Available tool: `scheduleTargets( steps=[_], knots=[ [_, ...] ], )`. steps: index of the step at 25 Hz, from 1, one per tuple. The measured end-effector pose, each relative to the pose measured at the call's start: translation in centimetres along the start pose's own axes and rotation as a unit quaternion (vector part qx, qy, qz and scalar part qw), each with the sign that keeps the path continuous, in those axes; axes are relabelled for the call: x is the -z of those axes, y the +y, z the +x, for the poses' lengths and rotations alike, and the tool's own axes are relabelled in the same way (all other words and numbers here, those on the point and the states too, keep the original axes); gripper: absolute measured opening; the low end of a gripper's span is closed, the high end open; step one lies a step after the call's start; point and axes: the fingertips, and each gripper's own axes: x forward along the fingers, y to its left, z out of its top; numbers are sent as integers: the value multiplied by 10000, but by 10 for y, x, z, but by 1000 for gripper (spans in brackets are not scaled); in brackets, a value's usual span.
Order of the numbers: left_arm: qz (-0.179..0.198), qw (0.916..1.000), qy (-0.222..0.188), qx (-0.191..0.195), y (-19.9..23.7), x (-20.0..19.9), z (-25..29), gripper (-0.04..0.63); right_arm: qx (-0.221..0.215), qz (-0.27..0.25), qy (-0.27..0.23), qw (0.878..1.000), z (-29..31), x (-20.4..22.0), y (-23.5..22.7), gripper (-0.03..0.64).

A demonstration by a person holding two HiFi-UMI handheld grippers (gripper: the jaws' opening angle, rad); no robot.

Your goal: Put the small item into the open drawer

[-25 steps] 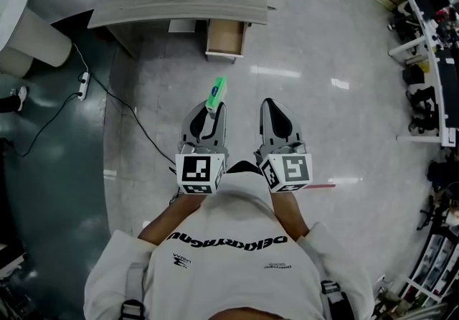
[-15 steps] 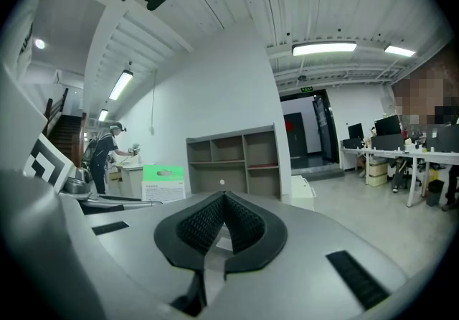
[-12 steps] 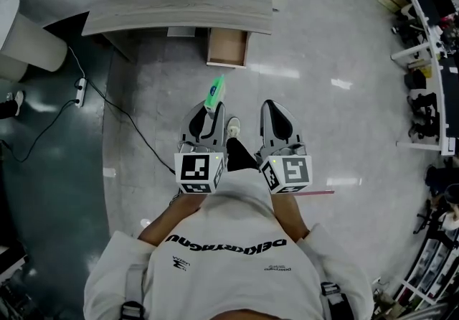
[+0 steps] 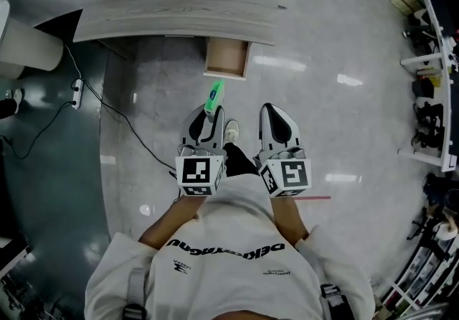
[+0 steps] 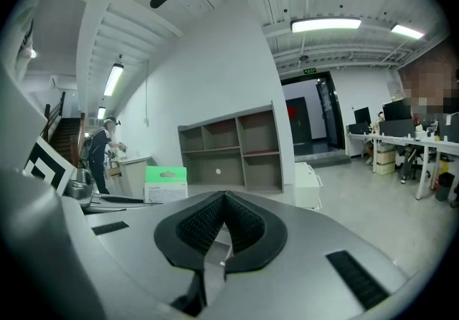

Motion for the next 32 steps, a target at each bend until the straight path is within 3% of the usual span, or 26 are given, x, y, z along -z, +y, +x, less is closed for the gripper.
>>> scheduleTargets(
  steps=[23, 32],
  knots=[
    [-61, 9925, 1194, -255, 27, 100, 166, 98, -323, 416, 1158, 9919, 121, 111, -85, 32],
    [-165, 9891, 1415, -379, 37, 143, 209, 98, -404, 484, 1474, 9871, 143, 155, -104, 32]
  ],
)
